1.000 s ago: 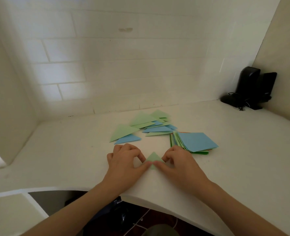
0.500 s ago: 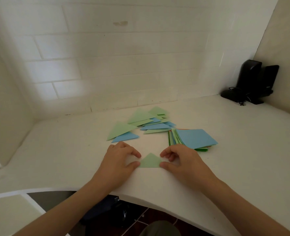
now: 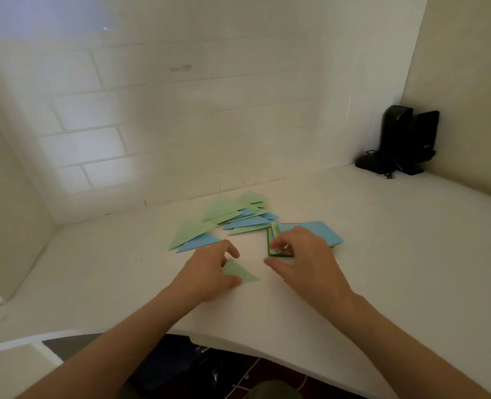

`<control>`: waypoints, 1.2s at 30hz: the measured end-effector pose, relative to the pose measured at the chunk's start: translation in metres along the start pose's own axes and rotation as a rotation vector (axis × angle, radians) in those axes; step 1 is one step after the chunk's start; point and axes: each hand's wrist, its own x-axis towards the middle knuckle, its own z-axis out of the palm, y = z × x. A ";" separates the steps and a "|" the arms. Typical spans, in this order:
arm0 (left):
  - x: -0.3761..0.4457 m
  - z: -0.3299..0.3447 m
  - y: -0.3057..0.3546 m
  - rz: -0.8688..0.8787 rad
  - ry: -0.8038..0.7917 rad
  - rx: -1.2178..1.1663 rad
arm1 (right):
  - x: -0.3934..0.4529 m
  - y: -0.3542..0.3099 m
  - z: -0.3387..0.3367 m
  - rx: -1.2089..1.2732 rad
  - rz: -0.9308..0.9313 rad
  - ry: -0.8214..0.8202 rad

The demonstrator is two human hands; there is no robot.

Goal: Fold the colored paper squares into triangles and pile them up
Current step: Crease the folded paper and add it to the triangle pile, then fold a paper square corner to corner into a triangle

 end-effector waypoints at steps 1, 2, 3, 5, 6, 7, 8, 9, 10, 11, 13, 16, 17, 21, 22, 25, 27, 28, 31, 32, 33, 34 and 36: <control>0.000 0.000 0.000 0.014 0.019 -0.006 | 0.001 0.007 -0.007 -0.042 0.010 0.055; 0.000 0.001 0.000 0.026 0.044 -0.019 | 0.002 0.014 -0.013 -0.093 0.027 0.068; 0.001 0.003 0.000 0.033 0.066 -0.044 | 0.002 0.021 -0.017 -0.149 0.041 0.047; 0.005 0.005 0.001 0.020 0.093 -0.142 | 0.003 0.031 -0.019 -0.261 0.056 -0.029; 0.009 0.007 0.002 0.001 0.102 -0.213 | 0.003 0.033 -0.019 -0.303 0.057 -0.059; 0.014 0.008 0.002 -0.020 0.115 -0.279 | 0.004 0.035 -0.018 -0.330 0.053 -0.075; 0.020 0.008 0.001 -0.037 0.130 -0.326 | 0.005 0.036 -0.016 -0.348 0.046 -0.083; 0.027 0.007 0.000 -0.046 0.147 -0.350 | 0.005 0.037 -0.014 -0.363 0.038 -0.083; 0.033 0.005 -0.002 -0.048 0.167 -0.357 | 0.006 0.038 -0.012 -0.377 0.029 -0.078; 0.039 0.002 -0.004 -0.044 0.187 -0.363 | 0.006 0.040 -0.009 -0.386 0.012 -0.064; 0.049 -0.005 -0.010 -0.045 0.229 -0.392 | 0.007 0.041 -0.005 -0.401 -0.004 -0.029; 0.060 -0.014 -0.024 -0.068 0.294 -0.453 | 0.010 0.041 0.003 -0.416 -0.006 0.014; 0.062 -0.016 -0.028 -0.075 0.316 -0.472 | 0.011 0.041 0.006 -0.422 -0.006 0.024; 0.072 -0.027 -0.046 -0.103 0.408 -0.465 | 0.014 0.040 0.004 -0.403 0.007 0.057; 0.075 -0.030 -0.052 -0.112 0.436 -0.452 | 0.014 0.038 0.001 -0.381 0.020 0.038; 0.084 -0.035 -0.066 -0.137 0.504 -0.402 | 0.017 0.033 -0.011 -0.312 0.090 -0.027; 0.088 -0.032 -0.073 -0.138 0.509 -0.366 | 0.020 0.030 -0.015 -0.324 0.080 -0.032; 0.089 -0.029 -0.075 -0.129 0.511 -0.343 | 0.021 0.027 -0.016 -0.344 0.059 -0.025; 0.093 -0.020 -0.081 -0.098 0.529 -0.248 | 0.023 0.017 -0.013 -0.517 -0.074 0.054; 0.094 -0.018 -0.084 -0.094 0.530 -0.217 | 0.022 0.014 -0.011 -0.570 -0.110 0.107; 0.095 -0.015 -0.086 -0.097 0.531 -0.193 | 0.020 0.010 -0.009 -0.589 -0.156 0.158; 0.096 -0.013 -0.088 -0.107 0.534 -0.174 | 0.017 0.006 -0.007 -0.578 -0.203 0.217; 0.095 -0.010 -0.089 -0.130 0.554 -0.097 | 0.012 0.000 -0.001 -0.511 -0.294 0.304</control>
